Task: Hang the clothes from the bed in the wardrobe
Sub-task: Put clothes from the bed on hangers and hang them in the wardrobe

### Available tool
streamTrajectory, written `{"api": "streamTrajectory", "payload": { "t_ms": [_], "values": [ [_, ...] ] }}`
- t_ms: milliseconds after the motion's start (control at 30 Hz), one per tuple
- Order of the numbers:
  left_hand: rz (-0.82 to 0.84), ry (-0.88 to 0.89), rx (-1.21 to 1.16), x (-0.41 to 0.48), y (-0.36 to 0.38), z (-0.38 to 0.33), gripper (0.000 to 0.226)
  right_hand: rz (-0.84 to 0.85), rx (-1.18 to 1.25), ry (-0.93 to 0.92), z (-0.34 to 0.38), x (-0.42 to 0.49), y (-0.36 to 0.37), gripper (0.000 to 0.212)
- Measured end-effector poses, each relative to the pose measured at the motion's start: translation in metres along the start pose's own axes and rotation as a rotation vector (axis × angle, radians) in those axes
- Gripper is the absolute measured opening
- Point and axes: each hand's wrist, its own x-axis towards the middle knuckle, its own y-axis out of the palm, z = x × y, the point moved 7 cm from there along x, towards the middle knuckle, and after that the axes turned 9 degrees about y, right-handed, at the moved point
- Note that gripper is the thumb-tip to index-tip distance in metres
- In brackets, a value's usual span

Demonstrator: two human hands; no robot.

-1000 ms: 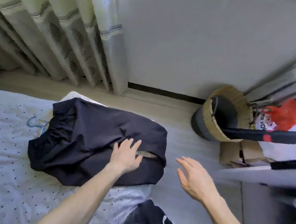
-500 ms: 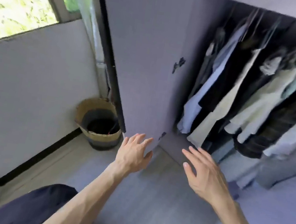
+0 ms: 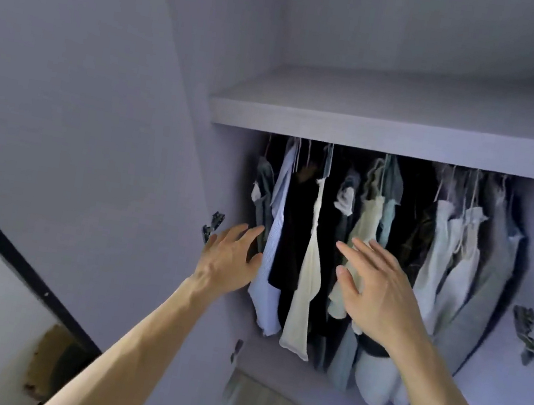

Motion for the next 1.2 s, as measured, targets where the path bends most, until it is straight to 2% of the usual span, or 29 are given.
{"api": "streamTrajectory", "payload": {
  "t_ms": [67,167,300,433,533,633,767,900,1033,1200],
  "values": [
    [-0.031,-0.003,-0.038,0.03,-0.007,0.013,0.061,-0.071,-0.003,-0.003,0.011,0.032,-0.008,0.046],
    [-0.078,-0.025,-0.122,0.078,-0.013,0.034,0.059,-0.294,-0.036,-0.084,0.038,0.083,-0.027,0.049],
    [-0.098,-0.08,-0.223,0.135,-0.012,0.063,0.059,-0.476,-0.262,-0.103,0.067,0.161,-0.037,0.058],
    [-0.057,-0.141,-0.311,0.194,-0.003,0.088,0.059,-0.606,-0.411,-0.045,0.063,0.227,-0.026,0.061],
    [-0.066,-0.189,-0.407,0.233,0.007,0.101,0.059,-0.805,-0.46,-0.11,0.051,0.246,-0.016,0.061],
    [-0.093,-0.255,-0.607,0.27,0.022,0.109,0.059,-0.968,-0.515,-0.158,0.049,0.254,-0.009,0.063],
    [-0.175,-0.377,-0.796,0.302,0.042,0.117,0.049,-1.017,-0.53,-0.187,0.049,0.261,-0.004,0.065],
    [-0.219,-0.47,-0.846,0.316,0.055,0.122,0.053,-1.042,-0.527,-0.192,0.047,0.262,-0.002,0.064],
    [-0.251,-0.437,-0.826,0.326,0.058,0.116,0.039,-1.021,-0.505,-0.193,0.048,0.261,-0.005,0.064],
    [-0.385,-0.419,-0.954,0.318,0.055,0.116,0.037,-1.02,-0.471,-0.185,0.051,0.257,-0.007,0.058]
  ]
}}
